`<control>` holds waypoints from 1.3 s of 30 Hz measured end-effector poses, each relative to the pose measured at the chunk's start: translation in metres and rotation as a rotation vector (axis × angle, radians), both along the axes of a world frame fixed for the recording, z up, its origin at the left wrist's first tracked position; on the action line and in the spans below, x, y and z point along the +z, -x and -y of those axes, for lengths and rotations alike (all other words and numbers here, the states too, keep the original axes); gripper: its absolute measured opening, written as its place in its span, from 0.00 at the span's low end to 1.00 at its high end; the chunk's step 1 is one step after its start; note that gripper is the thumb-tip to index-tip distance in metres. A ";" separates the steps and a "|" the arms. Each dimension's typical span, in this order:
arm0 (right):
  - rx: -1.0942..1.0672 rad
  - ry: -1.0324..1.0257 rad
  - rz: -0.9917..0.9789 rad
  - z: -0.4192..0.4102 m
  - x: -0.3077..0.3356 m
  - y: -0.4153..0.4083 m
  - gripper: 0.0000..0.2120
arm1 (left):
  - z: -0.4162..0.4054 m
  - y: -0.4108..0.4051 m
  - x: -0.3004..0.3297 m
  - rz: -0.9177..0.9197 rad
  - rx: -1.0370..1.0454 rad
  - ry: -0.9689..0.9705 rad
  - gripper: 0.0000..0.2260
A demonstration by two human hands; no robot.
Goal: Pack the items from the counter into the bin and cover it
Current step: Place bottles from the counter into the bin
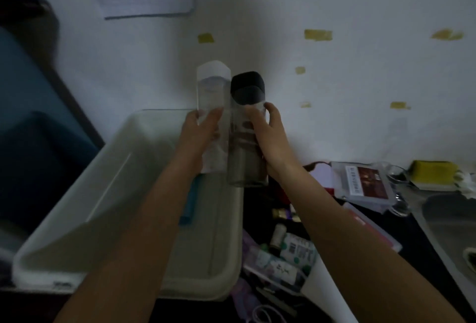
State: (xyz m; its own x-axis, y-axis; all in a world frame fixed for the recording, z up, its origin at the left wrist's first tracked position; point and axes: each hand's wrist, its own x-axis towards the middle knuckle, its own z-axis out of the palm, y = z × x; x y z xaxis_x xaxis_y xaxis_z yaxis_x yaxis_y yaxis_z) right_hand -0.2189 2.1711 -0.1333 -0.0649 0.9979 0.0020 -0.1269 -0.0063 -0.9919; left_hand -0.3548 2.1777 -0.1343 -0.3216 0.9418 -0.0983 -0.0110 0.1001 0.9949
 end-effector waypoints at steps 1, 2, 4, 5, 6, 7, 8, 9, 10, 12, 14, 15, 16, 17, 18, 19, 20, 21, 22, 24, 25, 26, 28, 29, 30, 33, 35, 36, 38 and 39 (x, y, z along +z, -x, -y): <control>0.005 -0.009 0.010 -0.002 0.000 0.015 0.10 | -0.002 0.014 0.001 -0.007 0.030 0.017 0.23; 0.008 -0.018 0.026 -0.003 0.001 0.029 0.12 | -0.004 0.028 0.002 -0.017 0.055 0.042 0.22; 0.007 -0.028 0.083 -0.006 -0.004 0.055 0.21 | -0.008 0.054 -0.002 -0.033 0.068 0.099 0.21; 0.010 -0.021 0.114 -0.008 -0.008 0.067 0.22 | -0.009 0.066 -0.006 -0.023 0.058 0.120 0.21; 0.010 -0.006 0.140 -0.010 -0.012 0.077 0.22 | -0.010 0.076 -0.012 -0.004 0.041 0.143 0.21; 0.009 0.021 0.176 -0.013 -0.017 0.086 0.20 | -0.010 0.084 -0.020 0.027 0.032 0.159 0.21; 0.002 0.054 0.223 -0.016 -0.021 0.095 0.19 | -0.012 0.093 -0.029 0.063 0.028 0.196 0.24; 0.000 0.083 0.279 -0.021 -0.028 0.103 0.21 | -0.014 0.101 -0.038 0.119 0.025 0.246 0.30; 0.003 0.110 0.341 -0.025 -0.036 0.111 0.22 | -0.023 0.108 -0.057 0.183 0.037 0.298 0.36; 0.025 0.175 0.469 -0.031 -0.055 0.126 0.24 | -0.039 0.123 -0.100 0.236 0.037 0.353 0.37; 0.033 0.258 0.534 -0.035 -0.076 0.136 0.25 | -0.056 0.129 -0.146 0.162 0.092 0.447 0.41; 0.026 0.306 0.546 -0.038 -0.086 0.139 0.24 | -0.058 0.130 -0.161 0.125 0.164 0.458 0.42; 0.013 0.348 0.560 -0.041 -0.095 0.143 0.23 | -0.066 0.135 -0.186 0.049 0.210 0.464 0.41; -0.004 0.384 0.572 -0.045 -0.102 0.143 0.22 | -0.071 0.135 -0.207 0.006 0.233 0.461 0.42; -0.016 0.405 0.582 -0.046 -0.107 0.141 0.21 | -0.065 0.132 -0.206 -0.029 0.191 0.492 0.42; -0.030 0.428 0.582 -0.050 -0.112 0.141 0.21 | -0.047 0.126 -0.185 0.004 0.099 0.504 0.43; -0.057 0.454 0.583 -0.053 -0.118 0.141 0.21 | -0.045 0.127 -0.184 0.021 -0.007 0.532 0.41; -0.090 0.481 0.585 -0.057 -0.125 0.141 0.21 | -0.036 0.125 -0.172 0.021 -0.096 0.529 0.36; -0.122 0.510 0.591 -0.058 -0.131 0.141 0.20 | -0.035 0.123 -0.170 -0.014 -0.152 0.521 0.31; -0.177 0.573 0.596 -0.059 -0.143 0.140 0.19 | -0.038 0.122 -0.182 -0.095 -0.201 0.510 0.25; -0.195 0.598 0.585 -0.059 -0.149 0.140 0.18 | -0.037 0.120 -0.185 -0.108 -0.214 0.502 0.25; -0.211 0.614 0.569 -0.059 -0.153 0.139 0.17 | -0.038 0.119 -0.191 -0.102 -0.231 0.487 0.24; -0.233 0.611 0.559 -0.062 -0.160 0.140 0.16 | -0.039 0.117 -0.201 -0.094 -0.257 0.476 0.24; -0.238 0.594 0.563 -0.064 -0.164 0.141 0.16 | -0.039 0.116 -0.204 -0.088 -0.264 0.476 0.24; -0.243 0.570 0.572 -0.065 -0.167 0.141 0.17 | -0.038 0.116 -0.206 -0.070 -0.270 0.479 0.24; -0.248 0.518 0.581 -0.069 -0.174 0.141 0.15 | -0.041 0.116 -0.215 -0.048 -0.276 0.481 0.23; -0.257 0.509 0.567 -0.070 -0.176 0.139 0.13 | -0.043 0.116 -0.218 -0.069 -0.299 0.489 0.22; -0.267 0.509 0.566 -0.070 -0.176 0.139 0.13 | -0.043 0.117 -0.219 -0.075 -0.314 0.505 0.22; -0.275 0.506 0.585 -0.071 -0.179 0.138 0.13 | -0.044 0.117 -0.221 -0.071 -0.340 0.535 0.23; -0.275 0.500 0.598 -0.071 -0.181 0.138 0.14 | -0.045 0.118 -0.221 -0.063 -0.353 0.545 0.23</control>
State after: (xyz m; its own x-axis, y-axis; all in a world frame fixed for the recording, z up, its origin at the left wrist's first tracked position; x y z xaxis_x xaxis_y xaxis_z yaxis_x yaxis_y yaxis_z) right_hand -0.3574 2.2423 -0.3139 0.3325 0.8520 -0.4043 0.3599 -0.5109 -0.7807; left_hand -0.4725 2.2227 -0.3549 -0.0227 0.8125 -0.5825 0.1720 0.5771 0.7983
